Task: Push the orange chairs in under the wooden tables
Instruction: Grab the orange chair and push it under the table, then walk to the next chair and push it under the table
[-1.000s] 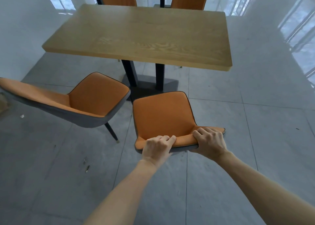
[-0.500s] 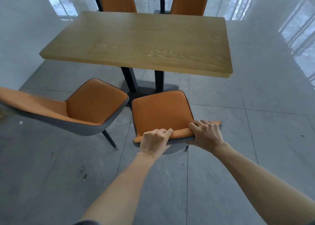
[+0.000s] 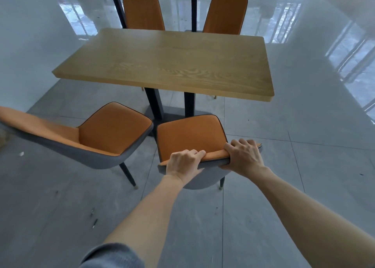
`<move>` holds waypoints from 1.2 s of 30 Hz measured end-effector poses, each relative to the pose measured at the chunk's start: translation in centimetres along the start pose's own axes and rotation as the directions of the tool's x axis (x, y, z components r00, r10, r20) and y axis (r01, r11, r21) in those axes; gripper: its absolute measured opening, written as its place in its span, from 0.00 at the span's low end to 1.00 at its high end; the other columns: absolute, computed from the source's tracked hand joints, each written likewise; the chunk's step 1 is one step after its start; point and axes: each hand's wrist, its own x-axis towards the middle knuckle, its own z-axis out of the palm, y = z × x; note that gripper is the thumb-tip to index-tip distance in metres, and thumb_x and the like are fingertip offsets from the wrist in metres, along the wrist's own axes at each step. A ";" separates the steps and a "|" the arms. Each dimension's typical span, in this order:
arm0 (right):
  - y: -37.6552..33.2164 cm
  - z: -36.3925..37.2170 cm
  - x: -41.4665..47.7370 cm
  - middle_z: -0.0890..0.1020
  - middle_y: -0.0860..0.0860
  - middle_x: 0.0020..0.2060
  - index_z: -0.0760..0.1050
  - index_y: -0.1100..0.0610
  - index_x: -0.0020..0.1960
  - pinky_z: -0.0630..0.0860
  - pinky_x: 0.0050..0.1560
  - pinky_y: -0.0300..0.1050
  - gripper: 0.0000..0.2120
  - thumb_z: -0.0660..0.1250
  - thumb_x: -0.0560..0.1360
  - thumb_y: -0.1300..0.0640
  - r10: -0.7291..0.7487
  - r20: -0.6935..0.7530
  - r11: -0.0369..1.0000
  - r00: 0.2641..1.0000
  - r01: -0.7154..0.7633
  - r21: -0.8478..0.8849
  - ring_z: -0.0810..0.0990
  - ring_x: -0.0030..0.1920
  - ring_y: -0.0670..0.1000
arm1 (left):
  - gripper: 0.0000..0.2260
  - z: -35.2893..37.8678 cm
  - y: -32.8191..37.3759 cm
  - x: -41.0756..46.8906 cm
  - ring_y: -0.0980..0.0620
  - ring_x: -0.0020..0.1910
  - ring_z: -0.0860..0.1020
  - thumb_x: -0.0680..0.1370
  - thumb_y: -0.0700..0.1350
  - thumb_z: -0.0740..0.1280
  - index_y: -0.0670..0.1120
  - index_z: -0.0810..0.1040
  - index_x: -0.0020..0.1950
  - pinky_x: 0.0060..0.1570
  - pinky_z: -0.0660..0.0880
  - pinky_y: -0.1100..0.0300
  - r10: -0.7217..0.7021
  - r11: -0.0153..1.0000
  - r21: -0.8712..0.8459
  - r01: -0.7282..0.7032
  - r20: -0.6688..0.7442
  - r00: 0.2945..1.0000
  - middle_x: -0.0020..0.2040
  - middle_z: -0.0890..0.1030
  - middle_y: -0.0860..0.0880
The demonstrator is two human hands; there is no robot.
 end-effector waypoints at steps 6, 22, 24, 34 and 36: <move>-1.4 -2.1 -2.0 0.73 0.54 0.61 0.68 0.52 0.62 0.62 0.65 0.57 0.25 0.65 0.71 0.41 0.124 0.232 0.991 0.965 -0.134 0.030 0.69 0.63 0.58 | 0.20 -2.8 1.7 -0.2 0.44 0.49 0.79 0.76 0.53 0.68 0.48 0.70 0.64 0.48 0.73 0.51 -0.105 0.994 0.054 0.094 0.264 0.959 0.51 0.80 0.46; -2.2 -17.8 -11.7 0.78 0.55 0.54 0.74 0.54 0.60 0.70 0.55 0.51 0.17 0.61 0.76 0.47 0.171 0.056 0.964 0.984 -0.179 0.196 0.74 0.55 0.54 | 0.11 -17.4 7.8 -1.7 0.47 0.46 0.78 0.80 0.48 0.59 0.45 0.78 0.55 0.48 0.77 0.51 0.043 0.980 -0.201 -0.003 0.197 0.979 0.48 0.80 0.46; -1.0 -18.5 -12.8 0.78 0.55 0.55 0.74 0.54 0.60 0.71 0.55 0.51 0.17 0.61 0.76 0.46 0.200 0.040 0.957 0.979 -0.204 0.208 0.75 0.55 0.55 | 0.11 -17.5 9.2 -1.2 0.48 0.43 0.78 0.80 0.49 0.60 0.46 0.78 0.54 0.47 0.78 0.52 0.076 0.965 -0.259 -0.030 0.171 0.982 0.46 0.81 0.47; 11.5 -16.4 -15.5 0.77 0.54 0.60 0.71 0.54 0.64 0.69 0.59 0.51 0.21 0.59 0.77 0.43 0.270 0.073 0.944 0.960 -0.279 0.175 0.74 0.58 0.54 | 0.15 -14.1 19.2 8.3 0.48 0.53 0.78 0.79 0.53 0.60 0.48 0.76 0.61 0.54 0.75 0.52 0.172 0.950 -0.289 -0.117 0.174 0.970 0.56 0.81 0.47; 15.3 -16.0 -14.6 0.78 0.54 0.59 0.72 0.53 0.64 0.69 0.59 0.51 0.21 0.59 0.77 0.42 0.275 0.065 0.943 0.959 -0.282 0.176 0.75 0.58 0.54 | 0.16 -13.5 21.4 11.9 0.48 0.54 0.78 0.79 0.53 0.60 0.48 0.76 0.62 0.54 0.75 0.52 0.172 0.949 -0.294 -0.114 0.178 0.969 0.57 0.81 0.47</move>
